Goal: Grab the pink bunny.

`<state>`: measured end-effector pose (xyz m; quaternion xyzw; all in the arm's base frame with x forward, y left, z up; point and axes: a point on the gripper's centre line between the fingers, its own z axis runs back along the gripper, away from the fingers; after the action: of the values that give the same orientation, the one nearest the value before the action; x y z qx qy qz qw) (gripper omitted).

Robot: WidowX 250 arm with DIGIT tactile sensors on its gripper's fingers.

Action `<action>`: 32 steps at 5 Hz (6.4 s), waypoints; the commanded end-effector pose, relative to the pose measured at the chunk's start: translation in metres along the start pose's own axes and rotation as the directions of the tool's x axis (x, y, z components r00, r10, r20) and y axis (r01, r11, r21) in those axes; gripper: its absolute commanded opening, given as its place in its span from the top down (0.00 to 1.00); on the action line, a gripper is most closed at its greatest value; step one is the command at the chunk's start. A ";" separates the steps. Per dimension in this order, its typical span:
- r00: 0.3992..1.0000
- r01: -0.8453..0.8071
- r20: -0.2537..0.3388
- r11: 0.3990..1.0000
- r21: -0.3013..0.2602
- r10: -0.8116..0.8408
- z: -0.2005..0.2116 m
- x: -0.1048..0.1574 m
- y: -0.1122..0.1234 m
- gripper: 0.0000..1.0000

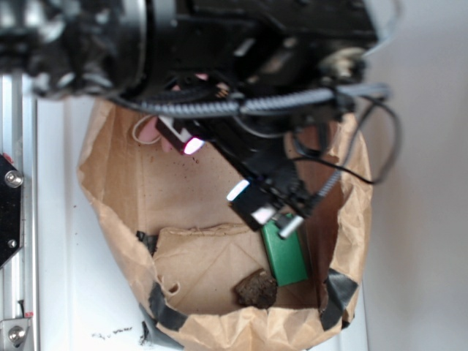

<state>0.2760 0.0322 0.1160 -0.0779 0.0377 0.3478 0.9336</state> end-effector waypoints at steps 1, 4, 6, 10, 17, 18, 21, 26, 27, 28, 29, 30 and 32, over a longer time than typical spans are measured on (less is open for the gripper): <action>0.980 -0.009 0.197 0.998 0.058 -0.003 -0.011 0.008 0.028 0.00; 0.980 -0.009 0.197 0.998 0.058 -0.003 -0.011 0.008 0.028 0.00; 0.958 -0.055 0.286 0.986 0.158 0.008 -0.049 0.048 0.044 0.00; 0.924 -0.089 0.383 0.974 0.209 0.003 -0.088 0.040 0.093 0.00; 0.911 -0.228 0.367 0.972 0.060 0.191 -0.037 0.027 0.075 0.00; 0.898 -0.262 0.382 0.963 0.065 0.218 -0.040 0.069 0.049 0.00; 0.889 -0.242 0.422 0.965 0.103 0.178 -0.052 0.117 0.034 0.00; 0.901 -0.207 0.408 0.973 0.098 0.150 -0.050 0.119 0.031 0.00; 0.917 -0.214 0.358 0.974 0.071 0.175 -0.035 0.110 0.036 0.00; 0.936 -0.198 0.300 0.980 0.020 0.183 -0.013 0.095 0.040 0.00; 0.951 -0.152 0.269 0.988 -0.016 0.151 0.000 0.075 0.045 0.00; 0.958 -0.126 0.256 0.991 -0.038 0.132 0.009 0.063 0.047 0.00; 0.960 -0.121 0.256 0.992 0.019 0.112 0.017 0.054 0.069 0.00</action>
<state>0.2738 0.1044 0.0989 -0.0134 -0.0388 0.3979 0.9165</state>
